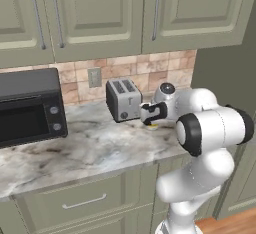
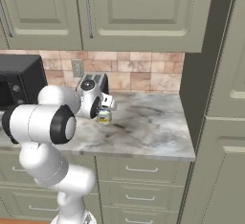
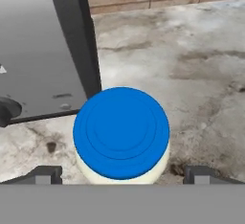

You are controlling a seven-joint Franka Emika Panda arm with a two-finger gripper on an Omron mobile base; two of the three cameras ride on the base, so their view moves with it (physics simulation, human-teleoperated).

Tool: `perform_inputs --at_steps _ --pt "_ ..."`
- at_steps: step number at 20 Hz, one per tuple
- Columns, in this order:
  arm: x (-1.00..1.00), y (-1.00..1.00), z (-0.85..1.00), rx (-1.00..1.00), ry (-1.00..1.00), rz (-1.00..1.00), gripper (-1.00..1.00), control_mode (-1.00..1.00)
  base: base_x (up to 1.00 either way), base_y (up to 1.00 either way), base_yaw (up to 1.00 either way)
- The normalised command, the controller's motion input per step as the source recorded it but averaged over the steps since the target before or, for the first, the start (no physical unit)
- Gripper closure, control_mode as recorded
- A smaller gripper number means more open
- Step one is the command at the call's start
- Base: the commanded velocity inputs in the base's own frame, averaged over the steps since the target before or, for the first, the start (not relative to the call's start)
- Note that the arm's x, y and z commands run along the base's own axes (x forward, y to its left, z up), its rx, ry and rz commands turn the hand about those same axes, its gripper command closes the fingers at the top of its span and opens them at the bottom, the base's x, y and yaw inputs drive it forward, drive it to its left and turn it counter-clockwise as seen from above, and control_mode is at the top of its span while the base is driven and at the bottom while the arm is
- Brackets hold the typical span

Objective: Place the mayonnaise and condiment bottle from the counter to the top shelf of the fridge. If the existing items in the fridge are on the top shelf, move them to other shelves.

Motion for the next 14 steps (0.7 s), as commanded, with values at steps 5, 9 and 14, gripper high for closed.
perform_inputs --at_steps 5,9,14 --pt "0.26 0.0 -0.12 0.0 0.0 0.0 -1.0 -1.0 0.0 0.0 0.0" --pt "0.16 0.0 -0.09 0.0 -0.04 0.0 -1.0 -1.0 0.0 0.0 0.0" --pt "0.04 0.0 -0.06 -0.01 -0.09 0.0 1.0 -1.0 0.0 0.0 0.0"
